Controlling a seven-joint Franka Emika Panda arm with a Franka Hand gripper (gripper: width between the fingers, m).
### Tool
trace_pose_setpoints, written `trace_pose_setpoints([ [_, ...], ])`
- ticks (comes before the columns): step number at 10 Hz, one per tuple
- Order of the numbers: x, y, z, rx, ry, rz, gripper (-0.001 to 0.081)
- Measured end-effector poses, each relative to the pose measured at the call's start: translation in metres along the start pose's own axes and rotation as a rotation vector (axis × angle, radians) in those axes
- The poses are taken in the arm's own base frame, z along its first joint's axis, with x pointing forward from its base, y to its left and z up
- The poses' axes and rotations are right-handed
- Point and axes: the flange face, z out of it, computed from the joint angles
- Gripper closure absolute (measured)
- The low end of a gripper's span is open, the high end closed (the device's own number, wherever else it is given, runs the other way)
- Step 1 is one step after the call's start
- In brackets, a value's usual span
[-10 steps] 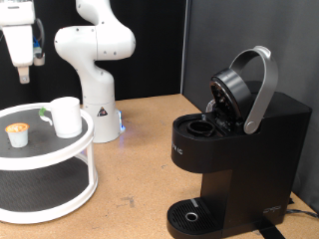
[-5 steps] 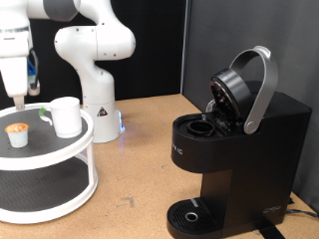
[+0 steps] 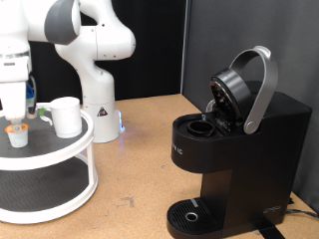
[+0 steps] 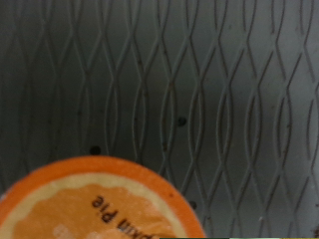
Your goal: Make a cup of coffee with the keurig machine
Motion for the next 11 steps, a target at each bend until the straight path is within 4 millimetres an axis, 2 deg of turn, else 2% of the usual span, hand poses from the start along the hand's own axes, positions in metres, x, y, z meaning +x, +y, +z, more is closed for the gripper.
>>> trace_pose_setpoints([
  [4,-0.002,0.001,0.019,-0.007,-0.005,0.006,0.0003],
  [8,-0.005,0.002,0.022,-0.001,0.014,0.000,0.0003],
  [9,-0.006,0.002,0.023,0.001,0.020,-0.001,0.0114],
  [10,-0.006,0.002,0.023,0.001,0.023,0.000,0.0114],
  [11,-0.006,0.002,0.022,0.001,0.023,0.001,0.0344],
])
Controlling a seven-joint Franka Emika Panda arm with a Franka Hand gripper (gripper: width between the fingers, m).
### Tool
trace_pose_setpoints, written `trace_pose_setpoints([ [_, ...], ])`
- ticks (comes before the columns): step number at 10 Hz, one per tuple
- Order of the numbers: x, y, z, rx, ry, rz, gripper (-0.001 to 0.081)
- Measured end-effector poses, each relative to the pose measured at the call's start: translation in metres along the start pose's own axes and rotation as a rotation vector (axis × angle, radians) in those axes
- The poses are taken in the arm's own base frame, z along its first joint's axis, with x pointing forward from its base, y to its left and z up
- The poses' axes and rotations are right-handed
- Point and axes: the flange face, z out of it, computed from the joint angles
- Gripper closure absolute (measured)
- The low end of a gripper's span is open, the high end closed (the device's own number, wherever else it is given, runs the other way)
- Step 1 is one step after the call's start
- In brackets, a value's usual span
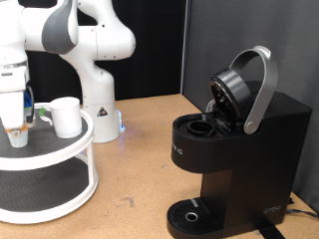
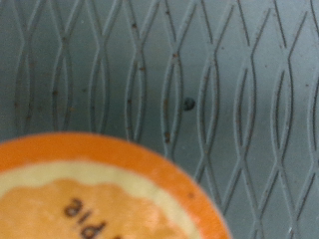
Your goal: Make a cup of coffee with the keurig machine
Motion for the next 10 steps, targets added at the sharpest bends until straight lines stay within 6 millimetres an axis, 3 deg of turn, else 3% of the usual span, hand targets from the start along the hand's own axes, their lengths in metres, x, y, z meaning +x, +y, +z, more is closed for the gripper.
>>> trace_pose_setpoints([
  [4,-0.002,0.002,-0.010,0.033,0.014,0.004,0.0367],
  [8,-0.009,0.013,-0.065,0.022,0.068,0.005,0.0374],
  [10,-0.009,0.012,-0.072,0.027,0.075,0.007,0.0374],
])
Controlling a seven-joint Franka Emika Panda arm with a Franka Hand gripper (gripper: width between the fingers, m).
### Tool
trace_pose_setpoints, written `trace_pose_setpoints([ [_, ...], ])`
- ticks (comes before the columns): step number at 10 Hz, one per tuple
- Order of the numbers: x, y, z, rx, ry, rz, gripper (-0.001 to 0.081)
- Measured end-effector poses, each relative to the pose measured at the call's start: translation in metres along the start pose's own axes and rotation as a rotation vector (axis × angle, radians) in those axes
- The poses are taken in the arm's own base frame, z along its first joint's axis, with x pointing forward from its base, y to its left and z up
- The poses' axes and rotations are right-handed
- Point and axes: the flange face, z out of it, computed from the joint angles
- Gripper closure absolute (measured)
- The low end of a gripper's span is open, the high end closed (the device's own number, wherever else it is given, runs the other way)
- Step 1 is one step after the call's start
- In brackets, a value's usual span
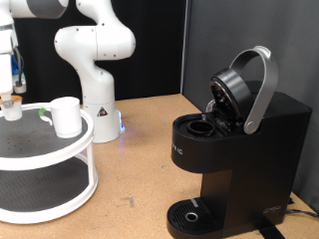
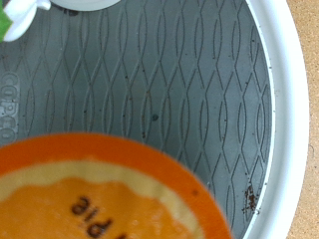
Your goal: Make a cup of coffee with the keurig machine
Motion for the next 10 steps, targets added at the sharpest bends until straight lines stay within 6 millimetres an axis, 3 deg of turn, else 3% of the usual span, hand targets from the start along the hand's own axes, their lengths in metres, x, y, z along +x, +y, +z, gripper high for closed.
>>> trace_pose_setpoints([
  [2,0.011,0.001,-0.001,0.018,0.087,0.086,0.0374],
  [7,0.082,0.013,-0.035,0.108,0.394,0.201,0.0374],
  [9,0.106,0.014,-0.038,0.120,0.382,0.205,0.0374],
  [10,0.104,0.014,-0.037,0.120,0.382,0.208,0.0374],
])
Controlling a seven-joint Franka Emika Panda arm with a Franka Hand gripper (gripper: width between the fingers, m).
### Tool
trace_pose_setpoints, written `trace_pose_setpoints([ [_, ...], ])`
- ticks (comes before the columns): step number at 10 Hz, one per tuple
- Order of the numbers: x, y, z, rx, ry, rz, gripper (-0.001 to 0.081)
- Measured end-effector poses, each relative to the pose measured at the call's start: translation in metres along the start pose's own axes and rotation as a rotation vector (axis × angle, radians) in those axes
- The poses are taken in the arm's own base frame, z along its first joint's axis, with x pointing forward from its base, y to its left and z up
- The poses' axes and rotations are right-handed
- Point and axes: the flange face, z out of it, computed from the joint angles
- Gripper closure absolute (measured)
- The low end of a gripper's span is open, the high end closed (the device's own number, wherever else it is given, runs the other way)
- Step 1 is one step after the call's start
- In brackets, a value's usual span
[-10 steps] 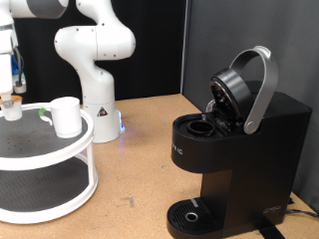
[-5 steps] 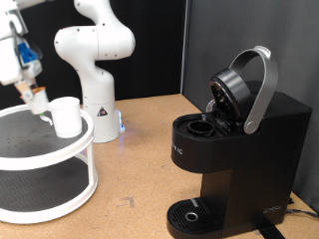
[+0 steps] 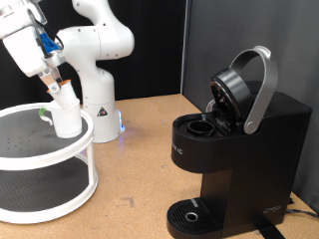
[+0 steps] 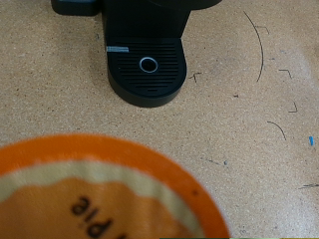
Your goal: Make a cup of coffee with the keurig machine
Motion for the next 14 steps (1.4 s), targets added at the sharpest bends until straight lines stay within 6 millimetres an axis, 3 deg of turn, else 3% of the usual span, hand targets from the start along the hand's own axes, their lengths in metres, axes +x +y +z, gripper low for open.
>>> trace_pose_setpoints([
  [3,0.010,-0.003,0.002,0.045,0.094,-0.003,0.0374],
  [7,0.063,-0.014,0.010,0.198,0.101,-0.005,0.0374],
  [14,0.154,-0.038,0.048,0.243,0.100,-0.077,0.0374],
])
